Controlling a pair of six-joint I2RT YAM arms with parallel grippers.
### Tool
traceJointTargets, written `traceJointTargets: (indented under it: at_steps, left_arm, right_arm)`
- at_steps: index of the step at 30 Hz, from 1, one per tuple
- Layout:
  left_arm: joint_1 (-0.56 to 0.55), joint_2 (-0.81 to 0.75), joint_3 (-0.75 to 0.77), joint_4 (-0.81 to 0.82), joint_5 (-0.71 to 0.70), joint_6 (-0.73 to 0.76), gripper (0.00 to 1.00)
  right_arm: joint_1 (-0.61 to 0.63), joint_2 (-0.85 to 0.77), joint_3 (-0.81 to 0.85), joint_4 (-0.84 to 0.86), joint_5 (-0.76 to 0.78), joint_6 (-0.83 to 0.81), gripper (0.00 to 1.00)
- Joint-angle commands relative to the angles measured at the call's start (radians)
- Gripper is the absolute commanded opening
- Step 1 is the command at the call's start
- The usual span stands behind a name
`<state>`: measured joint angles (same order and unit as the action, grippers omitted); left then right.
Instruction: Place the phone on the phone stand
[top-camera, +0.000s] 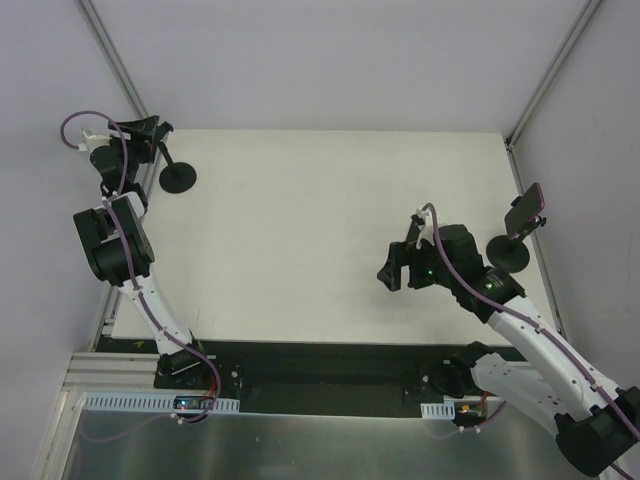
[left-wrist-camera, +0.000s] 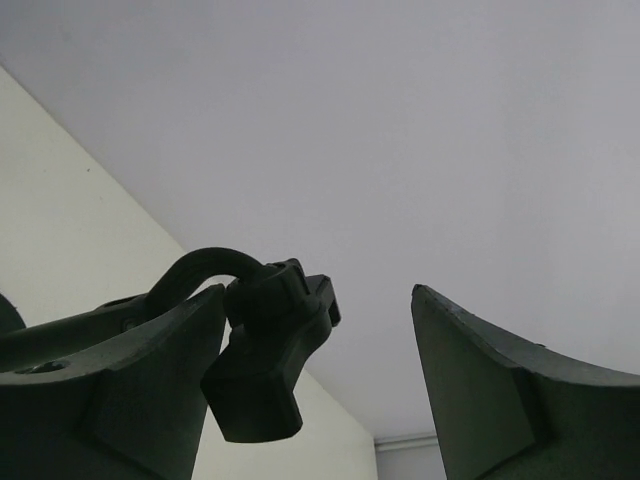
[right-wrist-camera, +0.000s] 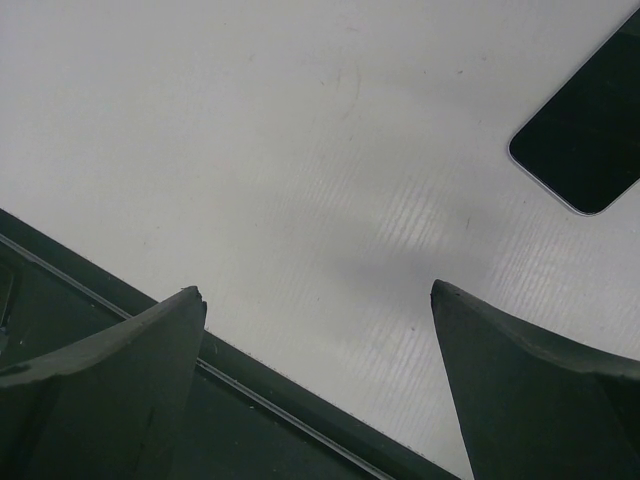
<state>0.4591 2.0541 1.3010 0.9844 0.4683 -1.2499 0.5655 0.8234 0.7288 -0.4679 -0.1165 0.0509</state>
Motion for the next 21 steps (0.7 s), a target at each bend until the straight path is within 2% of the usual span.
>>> traceJointTargets:
  at_steps: [1, 5, 6, 10, 12, 13, 15, 17, 21]
  left_arm:
    - [0.007, 0.012, 0.069, 0.076, 0.040, -0.019, 0.70]
    - [0.012, 0.014, 0.064, 0.063, 0.036, -0.029, 0.52]
    - [0.012, 0.012, 0.061, 0.059, 0.042, -0.029, 0.42]
    - [0.010, -0.017, 0.037, 0.060, 0.096, -0.048, 0.26]
    - [0.012, -0.038, -0.003, 0.077, 0.112, -0.077, 0.19]
    - [0.012, -0.066, -0.018, 0.085, 0.124, -0.089, 0.08]
    - [0.006, -0.100, -0.075, 0.097, 0.159, -0.117, 0.00]
    - [0.000, -0.152, -0.129, 0.102, 0.206, -0.152, 0.00]
    - [-0.048, -0.239, -0.229, 0.174, 0.317, -0.227, 0.00]
  right_arm:
    - [0.001, 0.016, 0.037, 0.023, 0.005, 0.010, 0.96]
    - [0.001, 0.014, 0.034, 0.017, 0.003, 0.015, 0.96]
    - [0.002, 0.011, 0.032, 0.014, 0.003, 0.015, 0.96]
    - [0.001, -0.003, 0.029, -0.009, 0.014, 0.015, 0.96]
    - [0.001, -0.010, 0.027, -0.029, 0.035, 0.015, 0.96]
    - [0.002, -0.012, 0.026, -0.038, 0.047, 0.015, 0.96]
    - [-0.001, -0.012, 0.027, -0.067, 0.089, 0.014, 0.96]
    - [-0.004, -0.018, 0.015, -0.090, 0.173, 0.058, 0.96]
    - [-0.030, -0.050, -0.015, -0.103, 0.144, 0.076, 0.96]
